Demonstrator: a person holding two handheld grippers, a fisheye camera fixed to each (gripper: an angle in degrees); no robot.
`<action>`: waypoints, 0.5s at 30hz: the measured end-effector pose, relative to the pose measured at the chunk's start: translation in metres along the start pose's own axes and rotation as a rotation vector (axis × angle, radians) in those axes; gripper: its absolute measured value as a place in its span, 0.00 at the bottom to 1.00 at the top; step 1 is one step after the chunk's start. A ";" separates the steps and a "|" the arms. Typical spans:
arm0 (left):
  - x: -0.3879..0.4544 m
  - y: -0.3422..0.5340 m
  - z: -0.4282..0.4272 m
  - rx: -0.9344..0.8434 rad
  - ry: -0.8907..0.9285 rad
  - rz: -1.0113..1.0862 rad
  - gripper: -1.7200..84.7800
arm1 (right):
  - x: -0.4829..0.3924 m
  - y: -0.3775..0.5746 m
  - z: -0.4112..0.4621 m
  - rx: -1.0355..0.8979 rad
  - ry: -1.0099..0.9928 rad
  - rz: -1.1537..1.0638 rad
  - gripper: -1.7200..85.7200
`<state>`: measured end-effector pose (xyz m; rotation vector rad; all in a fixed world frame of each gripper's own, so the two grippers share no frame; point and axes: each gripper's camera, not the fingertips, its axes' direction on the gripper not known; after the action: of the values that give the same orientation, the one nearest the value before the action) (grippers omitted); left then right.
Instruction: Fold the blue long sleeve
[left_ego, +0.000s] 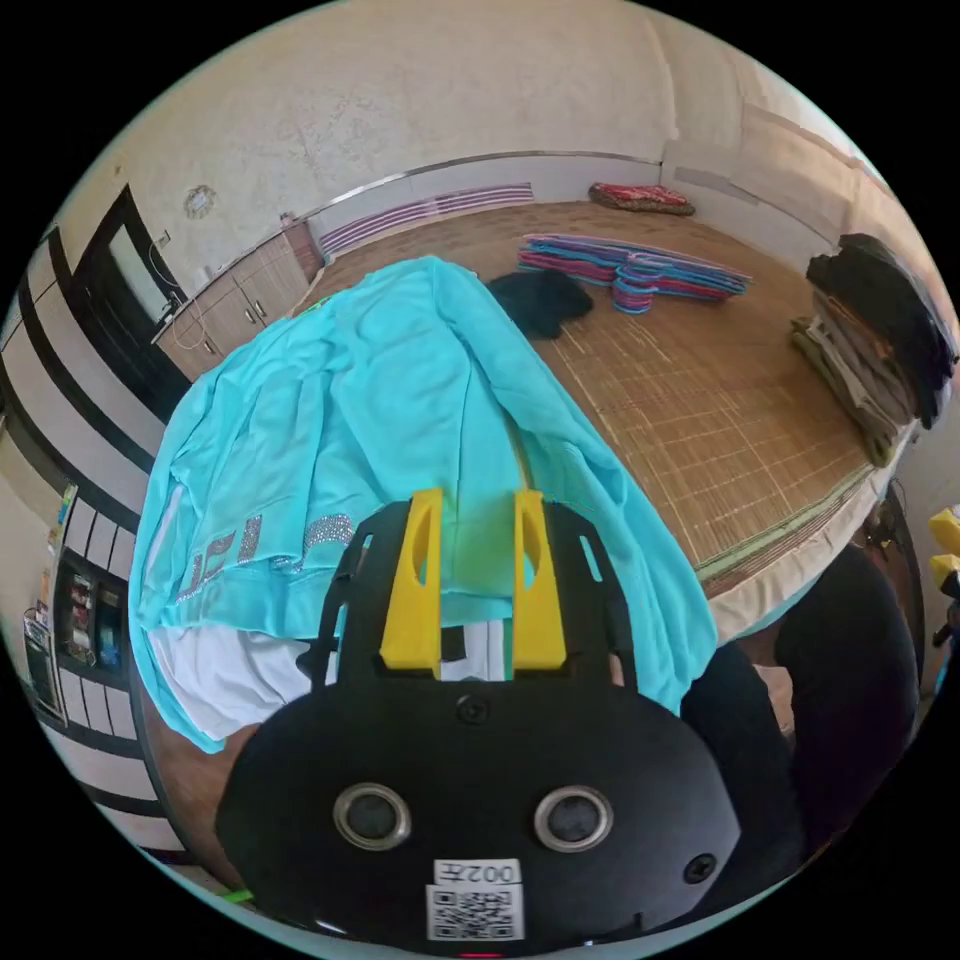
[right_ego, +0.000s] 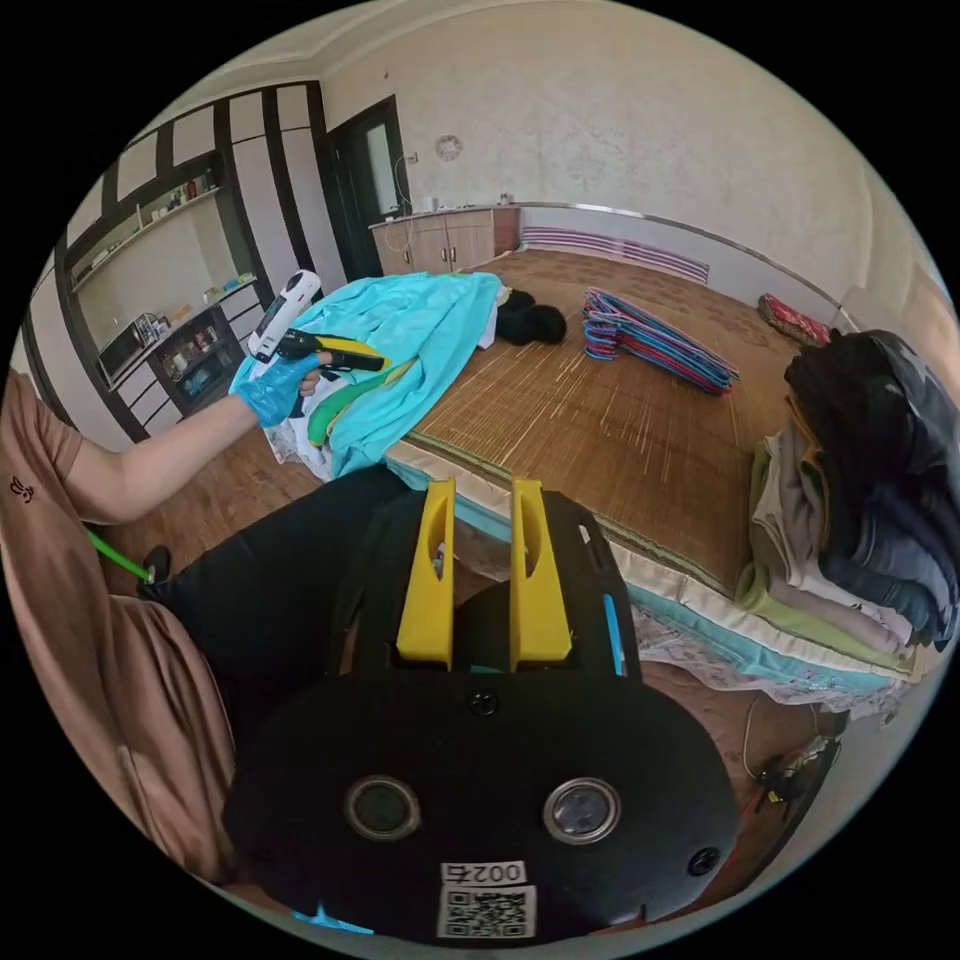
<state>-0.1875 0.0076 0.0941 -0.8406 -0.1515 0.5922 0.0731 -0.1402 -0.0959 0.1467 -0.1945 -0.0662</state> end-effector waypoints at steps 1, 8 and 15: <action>0.000 0.002 0.001 0.006 -0.018 0.000 0.09 | -0.003 0.001 0.004 -0.007 -0.007 -0.003 0.12; -0.015 0.012 -0.014 0.036 0.012 -0.021 0.02 | -0.022 0.001 0.018 -0.044 0.039 -0.042 0.12; -0.031 0.021 -0.070 0.208 0.100 0.020 0.01 | -0.043 0.004 0.015 -0.033 0.069 -0.081 0.12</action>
<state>-0.1980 -0.0448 0.0353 -0.6692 0.0098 0.5732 0.0279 -0.1351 -0.0892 0.1241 -0.1190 -0.1443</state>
